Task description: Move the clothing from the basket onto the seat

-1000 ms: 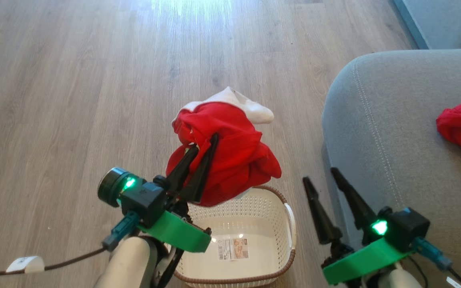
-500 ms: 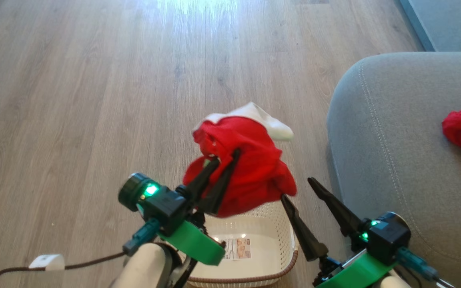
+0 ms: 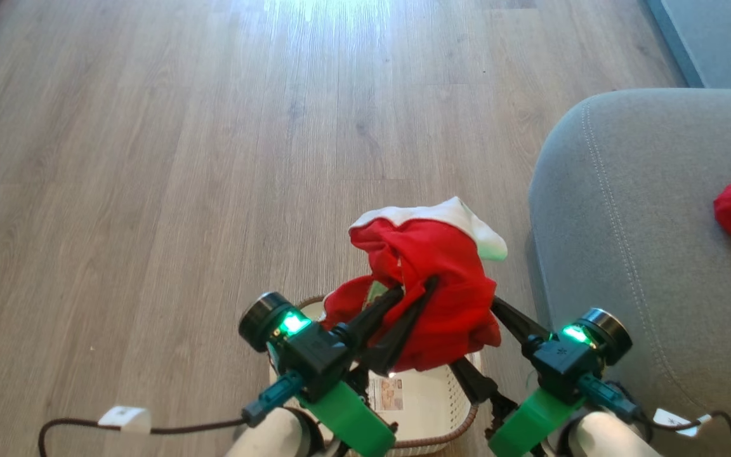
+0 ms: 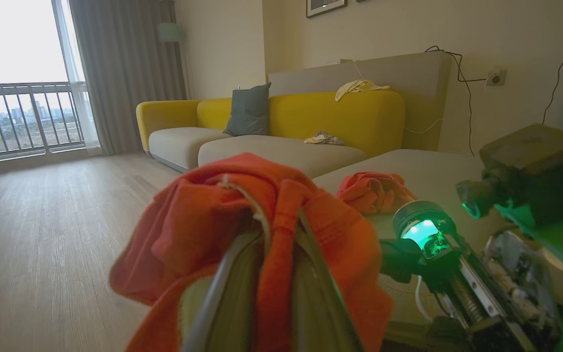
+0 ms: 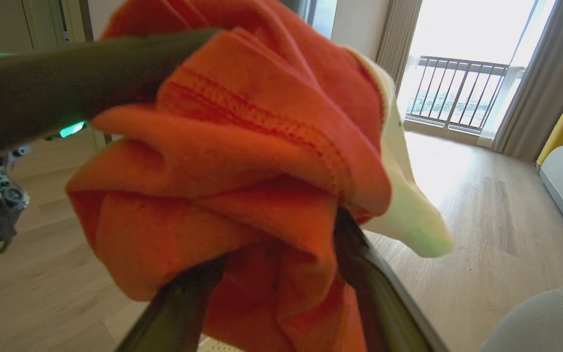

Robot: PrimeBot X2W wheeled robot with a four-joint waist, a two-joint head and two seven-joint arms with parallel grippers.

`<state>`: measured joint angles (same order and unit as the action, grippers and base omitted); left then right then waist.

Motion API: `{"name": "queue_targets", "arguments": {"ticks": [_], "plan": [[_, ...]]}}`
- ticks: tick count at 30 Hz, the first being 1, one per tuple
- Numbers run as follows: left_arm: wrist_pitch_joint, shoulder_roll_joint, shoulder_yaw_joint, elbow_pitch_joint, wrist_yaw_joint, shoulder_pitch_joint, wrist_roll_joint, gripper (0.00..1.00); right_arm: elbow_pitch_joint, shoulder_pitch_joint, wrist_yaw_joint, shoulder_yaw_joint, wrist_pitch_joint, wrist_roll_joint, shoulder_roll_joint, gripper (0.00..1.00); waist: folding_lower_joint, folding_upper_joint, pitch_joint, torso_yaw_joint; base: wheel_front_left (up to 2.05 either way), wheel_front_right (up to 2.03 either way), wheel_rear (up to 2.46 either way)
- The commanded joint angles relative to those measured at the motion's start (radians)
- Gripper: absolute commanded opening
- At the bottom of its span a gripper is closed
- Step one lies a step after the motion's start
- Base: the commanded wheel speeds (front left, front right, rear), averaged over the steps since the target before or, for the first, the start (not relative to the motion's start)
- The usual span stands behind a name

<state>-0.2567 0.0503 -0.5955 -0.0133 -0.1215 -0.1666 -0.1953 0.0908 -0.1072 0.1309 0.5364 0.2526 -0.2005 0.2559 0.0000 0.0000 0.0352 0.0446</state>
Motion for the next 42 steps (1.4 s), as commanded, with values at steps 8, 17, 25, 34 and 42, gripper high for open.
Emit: {"name": "queue_targets", "arguments": {"ticks": [8, 17, 25, 34, 42], "plan": [[-0.005, 0.000, -0.019, 0.003, -0.007, -0.066, -0.007, 0.00, -0.001, -0.081, 0.000, 0.041, 0.009, 0.023, -0.040, 1.00, 0.0000, 0.0000, -0.003, 0.013, 0.00, 0.00, 0.00], [-0.005, 0.000, -0.030, -0.015, -0.008, -0.067, -0.009, 0.00, -0.004, -0.063, 0.000, -0.023, 0.009, -0.016, -0.106, 0.00, 0.0000, 0.0000, -0.006, 0.025, 0.00, 0.00, 0.00], [-0.005, 0.000, -0.013, 0.007, -0.008, -0.061, 0.008, 1.00, -0.061, -0.038, 0.000, -0.091, 0.009, 0.005, -0.145, 0.00, 0.0000, 0.0000, -0.010, 0.023, 0.00, 0.00, 0.00], [-0.005, 0.000, 0.014, 0.009, -0.009, -0.052, 0.026, 1.00, -0.098, -0.010, 0.000, -0.203, 0.009, 0.022, -0.170, 0.00, 0.0000, 0.0000, -0.008, 0.009, 0.00, 0.00, 0.00], [-0.005, 0.000, 0.054, -0.012, -0.009, -0.018, 0.049, 1.00, -0.110, 0.022, 0.000, -0.300, 0.009, 0.035, -0.176, 0.00, 0.0000, 0.0000, 0.001, -0.004, 0.00, 0.00, 0.00]]}}
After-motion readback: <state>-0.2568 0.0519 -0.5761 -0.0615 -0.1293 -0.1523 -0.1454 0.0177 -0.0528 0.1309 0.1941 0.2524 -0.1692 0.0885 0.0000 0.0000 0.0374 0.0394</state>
